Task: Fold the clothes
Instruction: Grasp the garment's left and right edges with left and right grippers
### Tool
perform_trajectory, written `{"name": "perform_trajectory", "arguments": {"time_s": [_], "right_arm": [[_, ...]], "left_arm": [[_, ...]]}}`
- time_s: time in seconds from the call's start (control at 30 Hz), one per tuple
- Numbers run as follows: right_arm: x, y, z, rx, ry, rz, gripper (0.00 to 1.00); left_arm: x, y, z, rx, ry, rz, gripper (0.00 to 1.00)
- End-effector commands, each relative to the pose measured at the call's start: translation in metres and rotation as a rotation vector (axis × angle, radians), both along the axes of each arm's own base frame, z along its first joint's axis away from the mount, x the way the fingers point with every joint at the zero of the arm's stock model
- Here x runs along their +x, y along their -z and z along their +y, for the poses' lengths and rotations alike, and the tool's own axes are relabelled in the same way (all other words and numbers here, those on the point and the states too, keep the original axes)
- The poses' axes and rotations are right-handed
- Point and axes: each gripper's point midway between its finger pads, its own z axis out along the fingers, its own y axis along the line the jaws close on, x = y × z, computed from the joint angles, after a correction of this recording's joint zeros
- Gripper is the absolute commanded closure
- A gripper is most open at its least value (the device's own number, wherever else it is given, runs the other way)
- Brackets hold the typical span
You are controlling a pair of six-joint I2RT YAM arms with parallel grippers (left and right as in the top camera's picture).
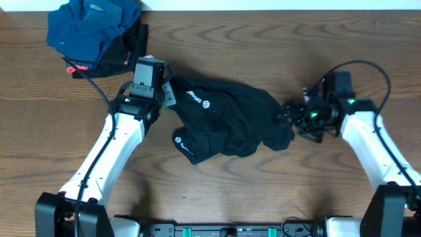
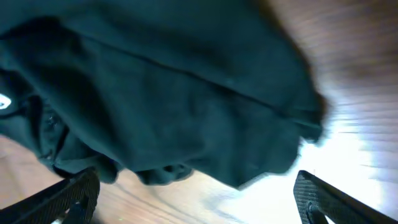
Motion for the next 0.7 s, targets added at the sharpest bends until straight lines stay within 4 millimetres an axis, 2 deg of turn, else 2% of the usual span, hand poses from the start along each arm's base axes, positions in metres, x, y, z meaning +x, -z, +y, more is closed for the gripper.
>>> {"name": "perform_trajectory", "arguments": {"time_s": [0.0, 0.1, 0.27, 0.53, 0.67], "right_arm": [[-0.019, 0.007, 0.031, 0.148, 0.014, 0.077, 0.04], [-0.026, 0.022, 0.037, 0.163, 0.054, 0.103, 0.05], [-0.028, 0.032, 0.042, 0.174, 0.070, 0.097, 0.06], [-0.015, 0.036, 0.041, 0.117, 0.110, 0.045, 0.08], [-0.006, 0.035, 0.046, 0.124, 0.113, 0.012, 0.09]], "left_arm": [[0.006, -0.018, 0.009, 0.003, -0.034, -0.046, 0.93], [0.007, -0.018, 0.020, 0.004, -0.061, -0.045, 0.93], [0.007, -0.017, 0.037, 0.005, -0.105, -0.038, 0.93], [0.003, -0.013, 0.038, 0.021, -0.089, -0.015, 0.93], [0.002, -0.013, 0.038, 0.022, -0.089, -0.011, 0.92]]}}
